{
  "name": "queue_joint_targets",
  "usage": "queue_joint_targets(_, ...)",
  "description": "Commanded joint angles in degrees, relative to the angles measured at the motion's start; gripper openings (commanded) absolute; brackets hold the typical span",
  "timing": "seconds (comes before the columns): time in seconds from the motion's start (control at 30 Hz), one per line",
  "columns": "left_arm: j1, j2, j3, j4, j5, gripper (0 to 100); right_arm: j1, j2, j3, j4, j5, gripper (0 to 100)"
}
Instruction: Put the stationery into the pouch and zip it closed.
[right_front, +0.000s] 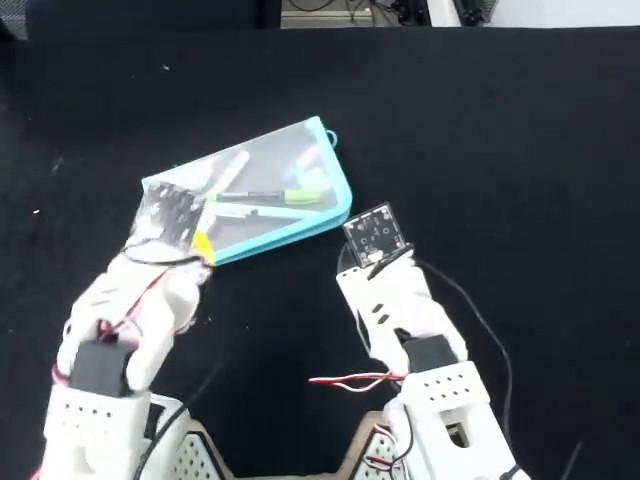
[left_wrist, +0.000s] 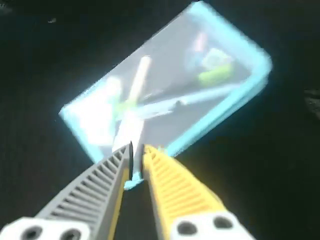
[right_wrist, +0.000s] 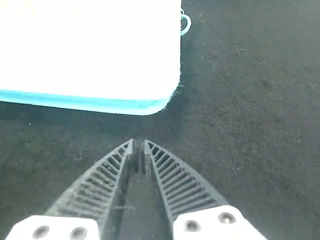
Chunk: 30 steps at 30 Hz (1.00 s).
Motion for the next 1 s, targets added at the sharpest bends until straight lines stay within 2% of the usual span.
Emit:
queue_joint_targets(0.0, -6.4, -14.0, 11.6, -1.3, -0.7, 3, -0.2, -2.6, -2.7, 1.1, -0.4, 1.5)
queue_joint_targets(0.17, -12.9, -28.3, 21.3, 4.0, -0.8, 4, -0.2, -14.7, -3.0, 17.1, -1.9, 1.5)
queue_joint_targets(0.3, -13.1, -26.8, 23.3, 5.8, -0.5, 4, -0.3, -30.3, -3.0, 32.3, -9.8, 1.8)
queue_joint_targets(0.4, -13.1, -26.9, 23.5, 6.3, -0.4, 4, -0.4, -43.2, -3.0, 45.0, -10.1, 1.8)
queue_joint_targets(0.5, -13.1, -28.0, 25.5, 6.4, -0.4, 4, -0.3, -43.0, -5.5, 52.9, -10.5, 1.8)
queue_joint_targets(0.57, -13.1, -28.2, 27.2, 6.4, 0.7, 4, -0.2, -40.7, -7.8, 55.5, -10.6, 1.5)
queue_joint_targets(0.8, -13.2, -28.2, 29.1, 10.5, 14.4, 4, -0.3, -43.6, -5.8, 59.3, -17.4, 1.8)
queue_joint_targets(0.9, -13.7, -28.2, 30.8, 11.0, 15.6, 4, 0.6, -43.5, -3.4, 59.8, -17.4, 1.5)
queue_joint_targets(0.97, -13.5, -28.2, 32.7, 10.7, 15.6, 4, 3.7, -43.5, -3.2, 59.2, -17.2, 1.8)
